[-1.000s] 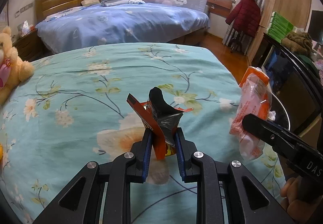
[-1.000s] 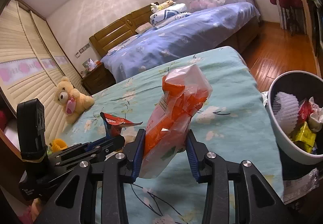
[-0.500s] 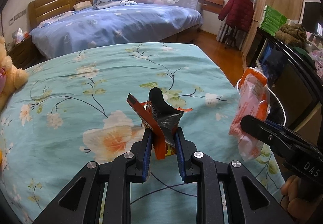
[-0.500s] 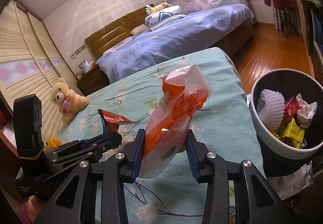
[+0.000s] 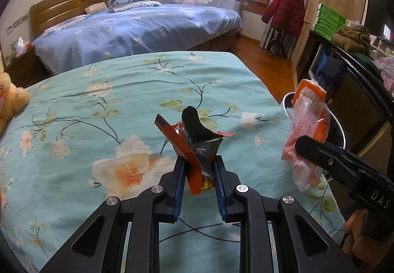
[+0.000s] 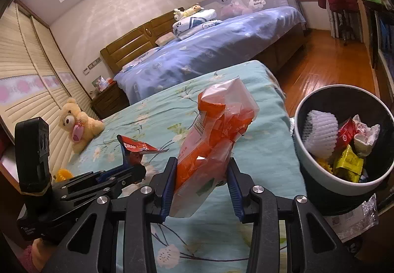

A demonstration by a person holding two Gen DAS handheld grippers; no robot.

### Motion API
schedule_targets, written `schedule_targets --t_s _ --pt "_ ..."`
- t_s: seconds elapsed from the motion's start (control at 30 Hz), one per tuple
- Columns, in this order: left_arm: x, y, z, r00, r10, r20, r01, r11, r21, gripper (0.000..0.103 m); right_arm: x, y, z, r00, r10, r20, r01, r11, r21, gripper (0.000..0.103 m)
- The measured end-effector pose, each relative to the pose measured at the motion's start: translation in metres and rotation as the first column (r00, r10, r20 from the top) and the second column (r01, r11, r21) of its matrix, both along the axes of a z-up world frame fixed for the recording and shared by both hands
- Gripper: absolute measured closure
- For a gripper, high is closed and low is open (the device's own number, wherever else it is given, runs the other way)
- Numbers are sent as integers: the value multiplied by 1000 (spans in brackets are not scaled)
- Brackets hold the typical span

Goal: Collect trash
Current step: 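Carry the red wrapper and orange-white bag with both tools over the bin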

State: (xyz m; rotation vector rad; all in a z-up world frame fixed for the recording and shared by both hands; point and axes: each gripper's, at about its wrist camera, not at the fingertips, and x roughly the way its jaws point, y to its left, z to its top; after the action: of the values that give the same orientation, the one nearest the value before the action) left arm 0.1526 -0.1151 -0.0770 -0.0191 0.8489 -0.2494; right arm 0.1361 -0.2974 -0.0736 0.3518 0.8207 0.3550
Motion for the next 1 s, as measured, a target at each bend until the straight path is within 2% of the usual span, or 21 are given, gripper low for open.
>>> schedule_targets --t_s 1.0 --pt "15 -39 -3 995 -104 -7 104 994 -26 82 -2 -43 4 996 -88 3 89 995 -45 62"
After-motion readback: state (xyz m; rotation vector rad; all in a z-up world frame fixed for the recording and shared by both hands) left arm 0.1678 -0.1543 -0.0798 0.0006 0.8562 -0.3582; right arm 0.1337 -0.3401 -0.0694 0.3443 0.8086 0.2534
